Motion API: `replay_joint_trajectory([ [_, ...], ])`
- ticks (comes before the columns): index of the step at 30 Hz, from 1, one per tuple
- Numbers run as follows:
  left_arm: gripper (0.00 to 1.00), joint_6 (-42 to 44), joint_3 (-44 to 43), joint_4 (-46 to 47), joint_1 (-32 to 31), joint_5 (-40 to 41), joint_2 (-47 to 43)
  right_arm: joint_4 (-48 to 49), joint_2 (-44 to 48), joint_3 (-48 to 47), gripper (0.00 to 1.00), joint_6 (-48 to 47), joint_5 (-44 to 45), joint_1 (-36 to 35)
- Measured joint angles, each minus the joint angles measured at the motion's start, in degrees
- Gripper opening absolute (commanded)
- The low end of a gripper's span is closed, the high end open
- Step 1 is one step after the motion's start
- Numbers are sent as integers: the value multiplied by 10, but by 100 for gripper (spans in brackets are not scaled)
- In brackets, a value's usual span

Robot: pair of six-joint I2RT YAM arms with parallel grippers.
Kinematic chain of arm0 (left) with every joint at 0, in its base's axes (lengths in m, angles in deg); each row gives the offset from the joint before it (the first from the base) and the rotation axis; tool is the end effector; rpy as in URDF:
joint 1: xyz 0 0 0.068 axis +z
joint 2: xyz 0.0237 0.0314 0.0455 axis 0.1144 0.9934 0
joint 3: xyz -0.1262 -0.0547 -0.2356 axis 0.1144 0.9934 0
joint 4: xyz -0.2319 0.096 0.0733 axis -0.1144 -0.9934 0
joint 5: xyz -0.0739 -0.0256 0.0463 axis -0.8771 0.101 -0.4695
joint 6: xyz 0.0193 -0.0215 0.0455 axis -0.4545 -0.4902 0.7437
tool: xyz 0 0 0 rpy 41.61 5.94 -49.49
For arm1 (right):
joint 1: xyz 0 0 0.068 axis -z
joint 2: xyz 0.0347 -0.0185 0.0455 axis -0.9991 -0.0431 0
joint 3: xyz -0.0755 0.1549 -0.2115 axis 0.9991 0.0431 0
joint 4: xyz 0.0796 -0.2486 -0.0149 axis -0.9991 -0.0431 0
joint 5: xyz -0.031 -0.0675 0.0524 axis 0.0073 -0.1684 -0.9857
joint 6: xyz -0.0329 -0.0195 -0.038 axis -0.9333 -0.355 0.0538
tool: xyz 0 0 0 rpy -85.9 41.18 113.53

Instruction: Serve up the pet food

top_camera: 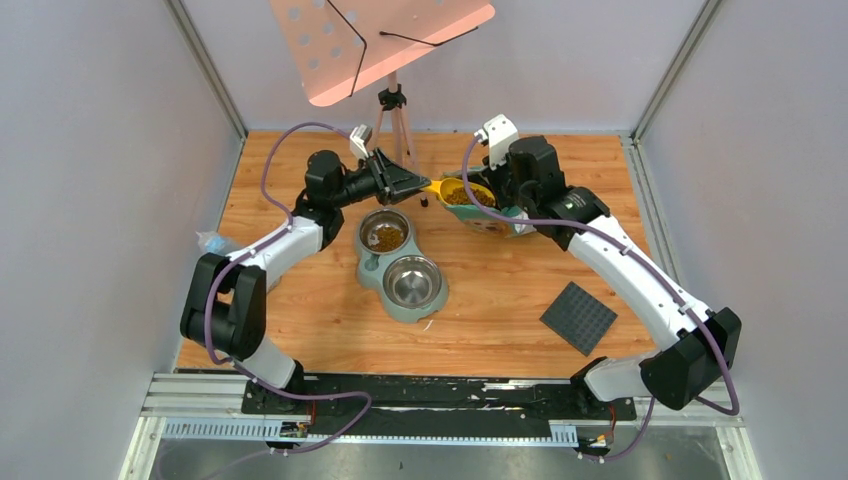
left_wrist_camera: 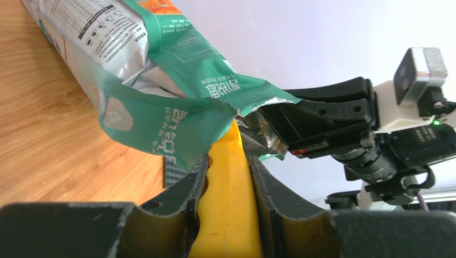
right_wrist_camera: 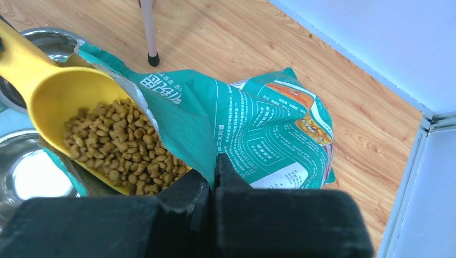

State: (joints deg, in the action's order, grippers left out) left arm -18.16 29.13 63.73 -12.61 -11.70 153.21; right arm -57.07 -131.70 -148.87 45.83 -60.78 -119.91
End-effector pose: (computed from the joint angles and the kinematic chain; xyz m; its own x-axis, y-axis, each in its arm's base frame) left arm 0.3297 -0.1409 0.2934 -0.8526 -0.4227 -0.3072 0.2718 0.1435 -0.9516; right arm 0.2622 0.1586 0.3775 -0.3329 -0.4555 -0.8256 -0.4724 0.8384 -0.2721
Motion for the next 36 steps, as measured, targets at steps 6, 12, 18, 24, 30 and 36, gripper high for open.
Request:
replay_joint_trajectory([
  [6, 0, -42, 8, 21, 13, -19, 0, -6, -1, -8, 0, -8, 3, 0],
  [12, 0, -97, -13, 70, 6, -35, 56, -10, -8, -21, 0, -15, 9, 3],
  [18, 0, -129, -48, 15, 11, -39, 68, -15, -19, -31, 0, -19, 10, 3],
  [24, 0, -140, -85, -98, 9, -17, 46, -15, -19, -33, 0, -22, 14, 4],
  [30, 0, -161, -86, -119, 19, -20, 24, -17, -19, -35, 0, -27, 16, 5],
  [36, 0, -170, -89, -117, 7, -19, 35, -21, -19, -37, 0, -28, 16, 5],
])
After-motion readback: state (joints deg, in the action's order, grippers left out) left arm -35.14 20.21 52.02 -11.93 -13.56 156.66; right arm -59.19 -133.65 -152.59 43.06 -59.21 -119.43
